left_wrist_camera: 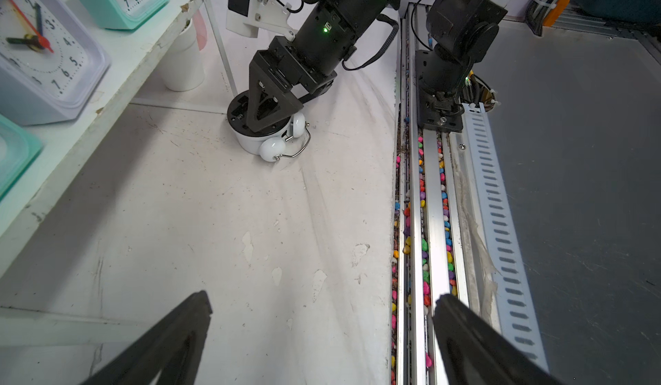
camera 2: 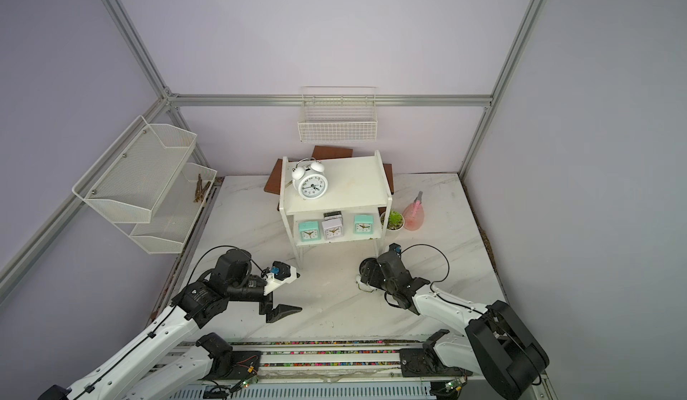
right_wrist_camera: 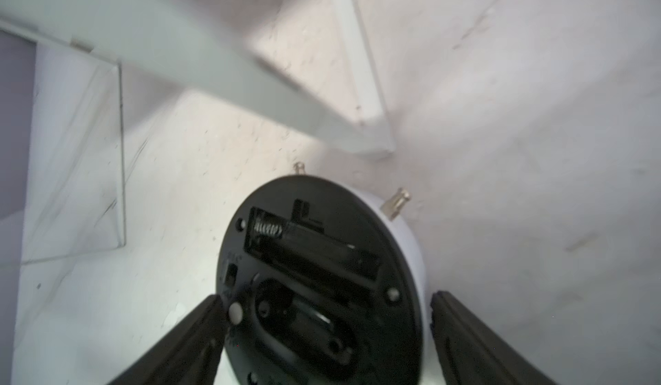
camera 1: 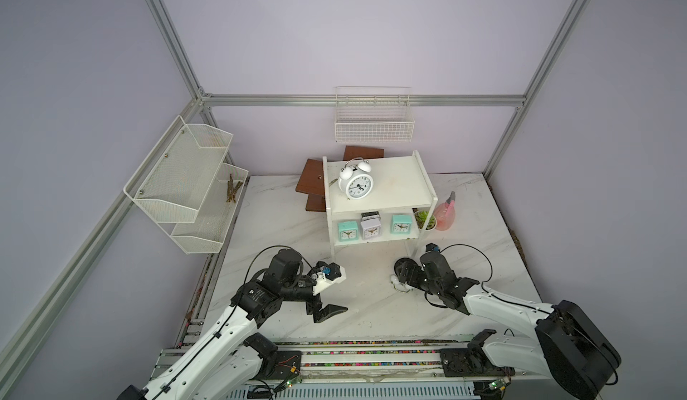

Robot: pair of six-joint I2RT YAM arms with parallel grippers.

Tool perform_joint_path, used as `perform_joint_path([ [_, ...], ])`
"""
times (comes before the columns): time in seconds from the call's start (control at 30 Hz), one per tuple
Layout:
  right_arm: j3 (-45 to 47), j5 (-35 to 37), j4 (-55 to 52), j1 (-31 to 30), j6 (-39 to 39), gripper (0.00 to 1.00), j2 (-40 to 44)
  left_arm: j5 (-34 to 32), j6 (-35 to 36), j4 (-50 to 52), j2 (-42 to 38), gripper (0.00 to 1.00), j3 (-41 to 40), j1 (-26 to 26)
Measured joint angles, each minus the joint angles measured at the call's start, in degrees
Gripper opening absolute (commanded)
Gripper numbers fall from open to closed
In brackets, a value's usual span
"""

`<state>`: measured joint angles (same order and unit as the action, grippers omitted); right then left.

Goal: Place the alarm clocks on the shelf by style
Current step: Move the alarm to the center of the board.

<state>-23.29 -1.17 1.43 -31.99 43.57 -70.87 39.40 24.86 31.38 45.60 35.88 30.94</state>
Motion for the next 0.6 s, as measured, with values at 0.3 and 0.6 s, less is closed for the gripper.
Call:
perform_joint_path([
  [0.3, 2.58, -12.7, 4.68, -0.33, -6.8, 0.89, -0.11, -0.09, 0.28, -0.02, 0.66, 1.0, 0.0, 0.96],
  [0.6, 4.87, -13.81, 6.84, -0.48, -4.76, 0.93, 1.97, -0.17, 0.33, -0.04, 1.33, 1.0, 0.0, 1.53],
])
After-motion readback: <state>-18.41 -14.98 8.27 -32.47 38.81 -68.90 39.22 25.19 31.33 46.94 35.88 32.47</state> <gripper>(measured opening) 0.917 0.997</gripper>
